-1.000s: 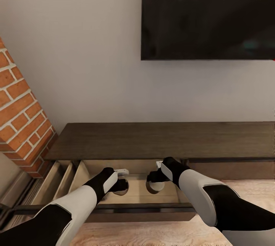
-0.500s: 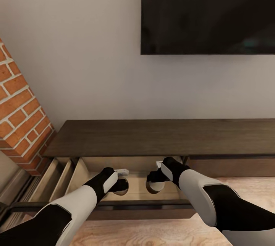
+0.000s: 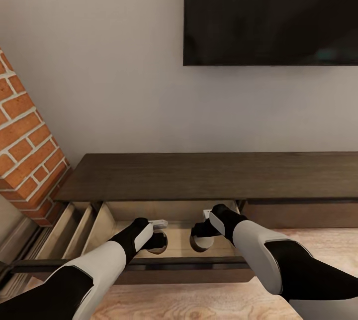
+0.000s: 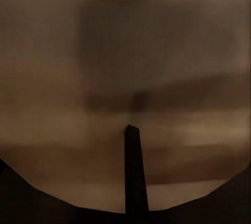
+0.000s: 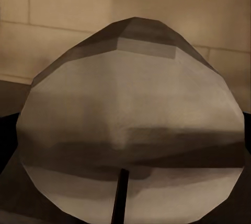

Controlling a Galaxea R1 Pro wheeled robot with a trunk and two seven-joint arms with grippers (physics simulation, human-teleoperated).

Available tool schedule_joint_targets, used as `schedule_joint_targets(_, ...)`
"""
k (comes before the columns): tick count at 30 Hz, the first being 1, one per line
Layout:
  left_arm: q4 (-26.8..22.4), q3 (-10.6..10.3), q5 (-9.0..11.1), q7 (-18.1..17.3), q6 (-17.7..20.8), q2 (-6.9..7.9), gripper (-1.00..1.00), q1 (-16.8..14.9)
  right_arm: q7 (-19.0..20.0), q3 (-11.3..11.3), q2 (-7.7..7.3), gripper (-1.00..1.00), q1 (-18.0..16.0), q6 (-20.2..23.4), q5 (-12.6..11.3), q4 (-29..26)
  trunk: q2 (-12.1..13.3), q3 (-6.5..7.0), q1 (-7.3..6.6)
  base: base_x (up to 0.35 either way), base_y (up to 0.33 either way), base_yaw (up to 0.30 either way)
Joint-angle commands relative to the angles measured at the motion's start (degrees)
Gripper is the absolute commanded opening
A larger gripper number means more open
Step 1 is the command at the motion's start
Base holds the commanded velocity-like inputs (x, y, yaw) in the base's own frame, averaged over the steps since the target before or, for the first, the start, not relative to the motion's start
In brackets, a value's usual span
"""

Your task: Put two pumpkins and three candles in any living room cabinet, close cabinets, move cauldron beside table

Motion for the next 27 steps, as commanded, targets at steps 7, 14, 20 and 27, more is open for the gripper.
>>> schedule_joint_targets(7,-0.1,-0.2,0.6,0.5,0.2,0.00,-1.00,0.0,0.1,0.0,0.00,-1.00,0.0,0.3,0.1,-0.1,0.0,-0.05,-0.01,0.005,0.000,0.000)
schedule_joint_targets(14,-0.1,-0.3,0.6,0.5,0.2,0.00,-1.00,0.0,-0.1,0.0,0.00,-1.00,0.0,0.4,0.1,-0.1,0.0,-0.05,-0.01,0.085,0.000,0.000)
schedule_joint_targets(20,-0.6,-0.3,0.6,0.6,1.6,0.00,-1.00,0.0,-0.2,0.0,0.00,-1.00,0.0,0.4,0.1,-0.1,0.0,-0.05,-0.01,0.004,0.000,0.000)
schedule_joint_targets(27,-0.7,-0.2,0.6,0.6,3.2,0.00,-1.00,0.0,-0.2,0.0,0.00,-1.00,0.0,0.4,0.1,-0.1,0.0,-0.05,-0.01,0.057,0.000,0.000)
